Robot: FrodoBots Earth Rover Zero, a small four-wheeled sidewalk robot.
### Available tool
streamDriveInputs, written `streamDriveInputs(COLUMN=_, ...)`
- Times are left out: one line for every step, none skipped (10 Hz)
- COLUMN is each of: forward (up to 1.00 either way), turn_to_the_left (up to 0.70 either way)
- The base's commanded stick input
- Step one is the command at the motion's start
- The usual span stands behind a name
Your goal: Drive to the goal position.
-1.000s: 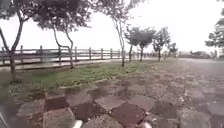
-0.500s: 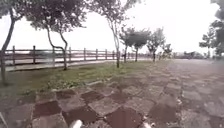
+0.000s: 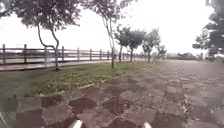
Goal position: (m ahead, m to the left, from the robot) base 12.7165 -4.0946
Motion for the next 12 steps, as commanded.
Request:
streamDriveInputs(forward=0.70, turn_to_the_left=-0.27)
streamDriveInputs(forward=0.70, turn_to_the_left=-0.27)
streamDriveInputs(forward=0.70, turn_to_the_left=-0.27)
streamDriveInputs(forward=0.70, turn_to_the_left=-0.27)
streamDriveInputs(forward=0.70, turn_to_the_left=-0.27)
streamDriveInputs(forward=0.70, turn_to_the_left=-0.27)
streamDriveInputs(forward=0.70, turn_to_the_left=-0.27)
streamDriveInputs(forward=0.70, turn_to_the_left=-0.27)
streamDriveInputs(forward=0.70, turn_to_the_left=-0.27)
streamDriveInputs(forward=0.70, turn_to_the_left=-0.27)
streamDriveInputs(forward=0.70, turn_to_the_left=-0.27)
streamDriveInputs(forward=0.70, turn_to_the_left=-0.27)
